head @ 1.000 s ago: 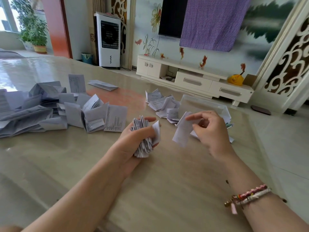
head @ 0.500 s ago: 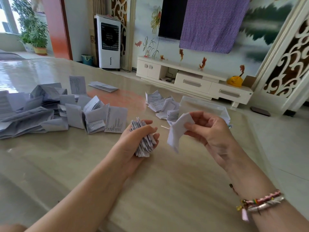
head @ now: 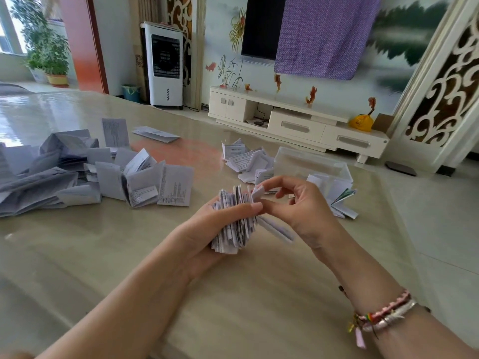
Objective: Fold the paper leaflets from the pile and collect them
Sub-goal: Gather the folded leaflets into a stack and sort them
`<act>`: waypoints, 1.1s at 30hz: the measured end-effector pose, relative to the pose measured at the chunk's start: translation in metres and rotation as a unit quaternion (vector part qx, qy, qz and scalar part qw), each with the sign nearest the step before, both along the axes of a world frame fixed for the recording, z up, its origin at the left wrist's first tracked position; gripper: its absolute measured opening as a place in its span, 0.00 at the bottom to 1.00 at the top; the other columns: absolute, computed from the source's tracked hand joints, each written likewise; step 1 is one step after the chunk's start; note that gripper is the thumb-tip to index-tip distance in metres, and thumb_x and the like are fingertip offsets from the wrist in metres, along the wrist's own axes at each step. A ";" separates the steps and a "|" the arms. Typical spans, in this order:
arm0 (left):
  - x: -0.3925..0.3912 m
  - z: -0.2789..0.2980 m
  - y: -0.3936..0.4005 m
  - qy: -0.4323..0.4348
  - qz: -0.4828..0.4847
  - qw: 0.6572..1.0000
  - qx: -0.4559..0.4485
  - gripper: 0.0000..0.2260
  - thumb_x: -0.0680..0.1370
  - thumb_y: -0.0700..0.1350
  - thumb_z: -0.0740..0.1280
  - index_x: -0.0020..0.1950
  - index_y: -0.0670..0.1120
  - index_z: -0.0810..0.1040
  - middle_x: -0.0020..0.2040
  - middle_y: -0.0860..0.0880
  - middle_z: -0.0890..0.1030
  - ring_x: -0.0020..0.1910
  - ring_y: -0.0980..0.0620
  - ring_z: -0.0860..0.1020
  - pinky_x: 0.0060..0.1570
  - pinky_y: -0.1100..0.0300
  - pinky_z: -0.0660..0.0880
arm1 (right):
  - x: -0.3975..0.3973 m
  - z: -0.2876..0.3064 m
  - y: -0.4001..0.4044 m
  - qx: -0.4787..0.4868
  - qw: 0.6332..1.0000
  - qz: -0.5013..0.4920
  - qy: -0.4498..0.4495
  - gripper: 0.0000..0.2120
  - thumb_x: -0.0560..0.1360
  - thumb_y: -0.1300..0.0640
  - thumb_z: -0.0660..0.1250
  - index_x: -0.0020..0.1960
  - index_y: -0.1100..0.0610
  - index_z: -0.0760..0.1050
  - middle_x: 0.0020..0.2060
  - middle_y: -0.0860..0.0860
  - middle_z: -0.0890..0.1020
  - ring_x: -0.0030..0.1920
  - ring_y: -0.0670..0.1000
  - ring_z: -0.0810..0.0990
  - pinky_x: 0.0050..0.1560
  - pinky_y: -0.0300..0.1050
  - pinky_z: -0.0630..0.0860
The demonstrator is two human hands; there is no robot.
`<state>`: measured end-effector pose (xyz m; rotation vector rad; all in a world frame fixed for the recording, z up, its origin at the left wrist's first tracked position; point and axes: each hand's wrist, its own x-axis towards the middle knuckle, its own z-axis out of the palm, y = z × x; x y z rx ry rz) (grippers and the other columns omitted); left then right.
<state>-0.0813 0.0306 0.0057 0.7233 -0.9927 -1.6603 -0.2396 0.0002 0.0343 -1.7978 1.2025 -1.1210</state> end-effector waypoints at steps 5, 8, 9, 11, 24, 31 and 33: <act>-0.002 0.001 0.002 0.018 0.028 0.998 0.047 0.11 0.70 0.41 0.73 0.51 0.42 0.79 0.37 0.45 0.78 0.32 0.53 0.77 0.34 0.62 0.75 | 0.006 -0.003 0.000 -0.066 0.995 -0.007 0.075 0.14 0.66 0.50 0.77 0.50 0.41 0.79 0.50 0.42 0.77 0.43 0.31 0.70 0.44 0.23 0.67; -0.003 0.002 -0.002 0.057 0.081 0.992 0.074 0.17 0.68 0.42 0.75 0.56 0.44 0.80 0.43 0.44 0.78 0.43 0.48 0.79 0.51 0.54 0.76 | -0.005 0.001 0.000 -0.033 0.999 0.026 0.030 0.13 0.70 0.44 0.72 0.54 0.43 0.77 0.49 0.43 0.79 0.47 0.39 0.74 0.47 0.31 0.69; -0.002 0.003 -0.003 0.067 0.099 0.990 0.078 0.20 0.68 0.42 0.74 0.59 0.44 0.79 0.45 0.43 0.78 0.48 0.45 0.78 0.55 0.52 0.75 | -0.011 0.004 0.000 -0.015 0.998 0.056 0.004 0.12 0.71 0.42 0.71 0.53 0.43 0.78 0.50 0.43 0.80 0.49 0.42 0.76 0.49 0.35 0.70; -0.001 0.005 -0.004 0.100 0.118 0.985 0.078 0.19 0.73 0.41 0.70 0.64 0.44 0.76 0.49 0.41 0.76 0.52 0.44 0.78 0.55 0.53 0.77 | -0.018 0.008 0.003 0.009 0.993 0.117 0.003 0.15 0.68 0.39 0.72 0.53 0.43 0.78 0.52 0.43 0.81 0.51 0.44 0.77 0.50 0.40 0.72; -0.002 0.004 -0.006 0.109 0.172 0.975 0.084 0.05 0.76 0.39 0.65 0.52 0.45 0.75 0.38 0.47 0.74 0.36 0.53 0.75 0.41 0.55 0.80 | -0.011 0.005 0.010 -0.122 0.975 0.088 0.166 0.08 0.72 0.60 0.72 0.46 0.48 0.80 0.41 0.42 0.80 0.46 0.41 0.76 0.47 0.25 0.65; -0.002 0.003 -0.004 0.044 0.086 0.993 0.060 0.18 0.68 0.44 0.74 0.54 0.40 0.75 0.46 0.40 0.80 0.47 0.46 0.82 0.50 0.46 0.80 | -0.005 -0.001 -0.001 -0.151 0.983 0.037 0.099 0.09 0.71 0.64 0.73 0.44 0.49 0.82 0.40 0.46 0.81 0.39 0.41 0.74 0.42 0.27 0.67; -0.005 0.004 -0.001 0.012 0.037 0.998 0.049 0.19 0.67 0.45 0.74 0.55 0.41 0.78 0.49 0.38 0.82 0.51 0.42 0.83 0.53 0.48 0.79 | 0.001 0.000 0.001 -0.131 0.987 0.068 0.068 0.09 0.72 0.66 0.72 0.48 0.55 0.82 0.41 0.48 0.82 0.38 0.39 0.74 0.36 0.25 0.68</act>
